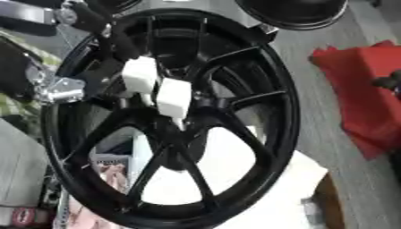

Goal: Pull the pin out of the wheel hub.

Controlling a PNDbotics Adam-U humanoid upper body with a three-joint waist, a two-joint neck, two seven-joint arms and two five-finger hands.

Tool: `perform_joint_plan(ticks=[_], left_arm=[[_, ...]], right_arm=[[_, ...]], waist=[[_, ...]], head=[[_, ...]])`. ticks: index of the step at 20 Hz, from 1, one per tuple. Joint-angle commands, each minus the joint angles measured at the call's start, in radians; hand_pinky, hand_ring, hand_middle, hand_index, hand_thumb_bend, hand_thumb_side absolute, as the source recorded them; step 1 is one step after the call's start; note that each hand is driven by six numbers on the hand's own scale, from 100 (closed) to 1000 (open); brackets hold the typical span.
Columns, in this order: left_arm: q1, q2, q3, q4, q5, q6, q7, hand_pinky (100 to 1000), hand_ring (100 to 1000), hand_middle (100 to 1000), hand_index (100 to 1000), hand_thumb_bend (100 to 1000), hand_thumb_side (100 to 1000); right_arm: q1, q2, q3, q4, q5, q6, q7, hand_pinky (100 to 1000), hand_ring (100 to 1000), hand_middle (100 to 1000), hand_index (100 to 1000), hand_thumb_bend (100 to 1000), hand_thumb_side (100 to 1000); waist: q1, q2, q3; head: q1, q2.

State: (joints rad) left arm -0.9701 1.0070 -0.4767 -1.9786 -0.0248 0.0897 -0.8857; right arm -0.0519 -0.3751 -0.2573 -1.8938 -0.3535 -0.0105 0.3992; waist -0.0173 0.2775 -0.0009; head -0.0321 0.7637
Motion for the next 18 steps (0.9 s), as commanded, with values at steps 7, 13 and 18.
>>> perform_joint_plan(ticks=[7,13,18], left_arm=[[-0.089,-0.091,-0.05,0.094,-0.046,0.055,-0.021,932,809,813,945,100,859],[-0.103,-0.116,-0.048,0.118,-0.098,0.056,-0.021,978,868,865,982,152,888],[-0.101,-0.125,-0.07,0.126,-0.127,0.042,-0.021,1000,913,895,1000,203,888]], right_arm=[[-0.013,-0.01,-0.002,-0.002,-0.002,0.012,0.006,992,740,551,663,143,291],[-0.017,-0.004,-0.004,0.002,-0.001,0.019,0.006,992,739,550,663,140,294],[-0.024,0.002,-0.005,0.004,-0.003,0.025,0.005,991,736,548,662,138,295]], waist=[[0.002,-0.021,-0.01],[0.003,-0.016,-0.012],[0.005,-0.012,-0.015]], head=[[0.01,0.006],[0.014,0.006],[0.019,0.006]])
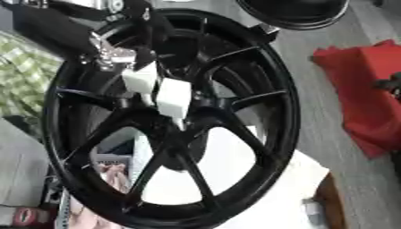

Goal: Pull the pin out of the wheel hub.

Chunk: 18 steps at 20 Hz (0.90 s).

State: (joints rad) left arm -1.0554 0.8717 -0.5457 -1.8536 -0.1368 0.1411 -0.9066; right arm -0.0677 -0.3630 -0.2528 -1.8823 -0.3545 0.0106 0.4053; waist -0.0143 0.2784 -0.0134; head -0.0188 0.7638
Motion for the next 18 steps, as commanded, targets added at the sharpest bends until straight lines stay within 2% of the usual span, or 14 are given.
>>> perform_joint_plan(ticks=[1,6,11,18], left_arm=[[-0.014,0.01,-0.005,0.001,-0.017,-0.017,0.0,1000,918,898,1000,201,880],[0.002,0.018,-0.006,0.009,-0.025,-0.061,0.0,1000,943,914,1000,221,829],[0.033,0.032,0.0,0.016,-0.028,-0.108,0.0,1000,944,916,1000,186,759],[0.054,0.04,0.018,0.035,-0.064,-0.114,0.0,1000,937,899,1000,166,670]], right_arm=[[-0.009,-0.009,-0.01,-0.007,-0.002,0.005,-0.002,991,735,547,662,138,296],[-0.011,-0.007,-0.01,-0.007,-0.004,0.009,-0.007,989,732,544,660,135,297],[-0.014,-0.003,-0.011,-0.008,-0.009,0.012,-0.013,987,729,541,658,131,298],[-0.018,0.002,-0.01,-0.011,-0.014,0.018,-0.02,985,726,539,657,128,301]], waist=[[0.002,-0.012,-0.003],[0.003,-0.009,-0.004],[0.002,-0.005,-0.007],[0.002,0.001,-0.01]], head=[[0.006,0.006],[0.006,0.006],[0.004,0.006],[0.005,0.006]])
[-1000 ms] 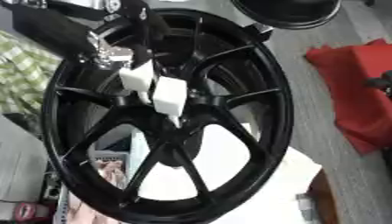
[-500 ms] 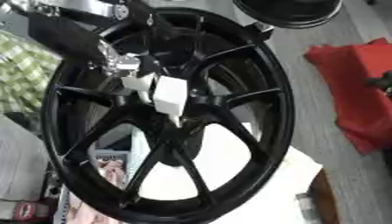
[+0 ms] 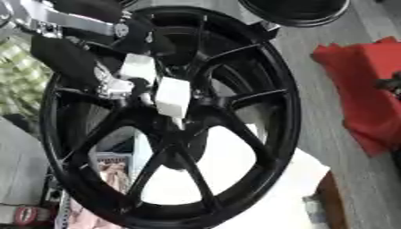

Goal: Pull the pin out of the wheel hub.

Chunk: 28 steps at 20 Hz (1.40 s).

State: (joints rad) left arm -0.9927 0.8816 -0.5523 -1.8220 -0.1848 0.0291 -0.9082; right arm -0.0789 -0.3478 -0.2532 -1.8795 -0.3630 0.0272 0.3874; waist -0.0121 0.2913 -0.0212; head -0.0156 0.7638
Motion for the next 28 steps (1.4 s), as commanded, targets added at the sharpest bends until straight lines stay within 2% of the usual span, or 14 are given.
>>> perform_joint_plan(ticks=[1,14,22,28], left_arm=[[-0.007,0.029,0.027,0.007,-0.023,-0.001,0.001,1000,934,891,1000,168,679],[0.006,0.028,0.061,0.022,-0.068,0.016,0.001,963,892,812,960,214,751],[0.018,0.032,0.046,0.026,-0.083,-0.014,0.001,955,890,818,963,267,833],[0.02,0.032,0.041,0.035,-0.092,-0.034,0.001,955,897,832,972,272,822]], right_arm=[[-0.007,-0.012,-0.009,-0.014,-0.005,0.002,-0.003,985,726,539,657,127,302],[-0.007,-0.001,-0.011,-0.012,0.004,0.011,-0.001,986,725,539,658,118,307],[-0.009,0.005,-0.012,-0.012,0.006,0.016,-0.005,986,724,538,656,113,309],[-0.01,0.007,-0.012,-0.012,0.005,0.02,-0.01,986,723,538,655,110,312]], waist=[[0.0,-0.011,-0.002],[0.002,-0.006,-0.004],[0.001,0.0,-0.005],[0.0,0.004,-0.004]], head=[[0.002,0.006],[0.004,-0.001],[0.004,-0.01],[-0.006,-0.026]])
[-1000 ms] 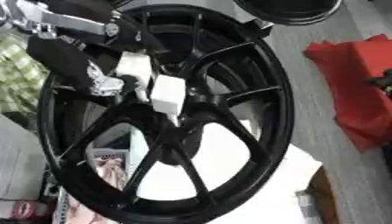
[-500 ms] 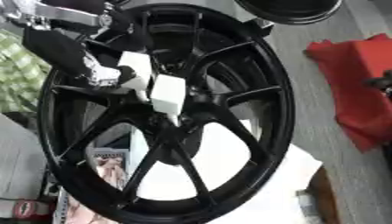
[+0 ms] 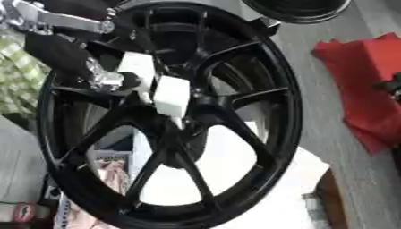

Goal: Pull the pin out of the wheel hub.

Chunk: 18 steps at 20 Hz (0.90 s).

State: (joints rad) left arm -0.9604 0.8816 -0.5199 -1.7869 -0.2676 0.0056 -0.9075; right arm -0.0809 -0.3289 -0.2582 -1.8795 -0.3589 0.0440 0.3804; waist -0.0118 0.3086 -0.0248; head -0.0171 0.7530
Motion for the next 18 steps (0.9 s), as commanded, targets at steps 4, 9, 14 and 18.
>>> perform_joint_plan(ticks=[4,9,14,18], left_arm=[[-0.01,0.032,0.002,0.007,-0.021,-0.023,0.001,953,900,837,971,280,815],[-0.006,0.033,-0.004,0.014,-0.041,-0.043,0.001,954,911,845,971,291,779],[-0.004,0.031,-0.01,0.03,-0.07,-0.055,0.001,952,918,847,966,295,755],[-0.003,0.028,-0.01,0.041,-0.084,-0.061,0.001,950,913,834,951,269,738]], right_arm=[[-0.009,-0.009,-0.007,-0.011,0.002,0.006,-0.005,986,723,537,655,107,314],[-0.01,-0.005,-0.007,-0.011,0.002,0.01,-0.008,986,723,537,654,104,316],[-0.012,-0.002,-0.007,-0.011,0.003,0.014,-0.008,986,723,537,654,103,318],[-0.012,0.001,-0.008,-0.011,0.003,0.015,-0.01,986,723,537,654,102,319]], waist=[[-0.001,-0.012,-0.001],[-0.001,-0.01,-0.001],[-0.001,-0.009,-0.001],[-0.001,-0.008,-0.002]], head=[[-0.009,-0.026],[-0.009,-0.035],[-0.008,-0.039],[-0.005,-0.04]])
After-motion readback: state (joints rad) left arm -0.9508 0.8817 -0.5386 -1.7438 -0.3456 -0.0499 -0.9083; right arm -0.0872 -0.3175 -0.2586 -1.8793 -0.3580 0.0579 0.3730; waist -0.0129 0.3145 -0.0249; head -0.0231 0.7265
